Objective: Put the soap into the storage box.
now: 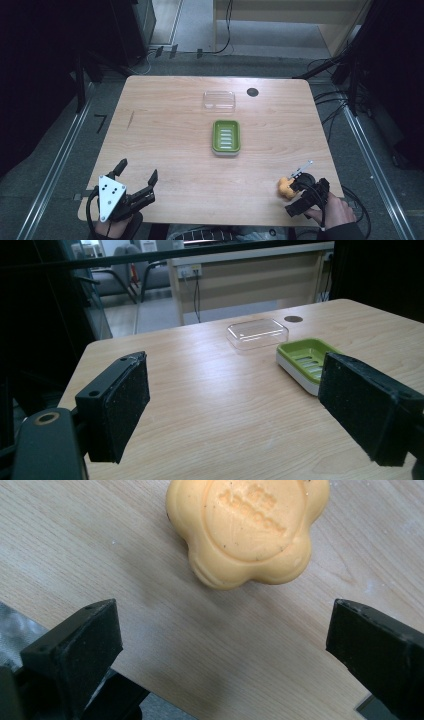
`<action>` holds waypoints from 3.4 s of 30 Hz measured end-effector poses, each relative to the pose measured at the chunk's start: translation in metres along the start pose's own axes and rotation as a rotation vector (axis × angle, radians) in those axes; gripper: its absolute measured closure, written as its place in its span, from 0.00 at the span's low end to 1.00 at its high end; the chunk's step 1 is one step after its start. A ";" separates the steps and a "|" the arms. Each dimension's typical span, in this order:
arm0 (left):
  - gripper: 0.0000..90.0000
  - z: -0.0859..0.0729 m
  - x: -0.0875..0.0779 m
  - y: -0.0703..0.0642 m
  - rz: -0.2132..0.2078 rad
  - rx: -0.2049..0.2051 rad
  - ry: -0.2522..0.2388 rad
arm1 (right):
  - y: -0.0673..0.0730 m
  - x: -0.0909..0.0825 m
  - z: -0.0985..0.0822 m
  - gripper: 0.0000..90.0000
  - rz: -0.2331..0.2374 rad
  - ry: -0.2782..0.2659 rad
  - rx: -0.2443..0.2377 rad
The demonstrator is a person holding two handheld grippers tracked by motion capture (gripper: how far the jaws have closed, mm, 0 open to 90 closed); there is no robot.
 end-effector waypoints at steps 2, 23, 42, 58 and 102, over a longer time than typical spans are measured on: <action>0.15 0.000 0.000 0.000 0.001 -0.001 0.000 | 0.000 0.000 0.000 0.02 0.001 0.000 -0.002; 0.15 0.000 0.001 0.000 0.002 0.000 0.006 | 0.002 0.003 0.006 0.01 0.025 -0.030 -0.027; 0.15 0.000 0.001 -0.001 0.003 0.007 0.016 | -0.009 0.010 0.023 0.11 0.045 -0.069 -0.051; 0.15 0.000 0.003 -0.002 -0.003 0.009 0.015 | -0.011 0.013 0.025 0.26 0.029 -0.058 -0.084; 0.15 0.000 0.002 -0.001 -0.002 0.006 0.009 | -0.013 0.011 0.025 0.45 0.007 -0.065 -0.058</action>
Point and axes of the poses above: each handheld gripper's, and its own axes: x roughly forward along the jaws, z roughly out of its top, y roughly to its left, the point moved 3 cm from there along x, roughly forward along the jaws, and after that the axes turned 2 degrees about -x, right-handed, at the moved point
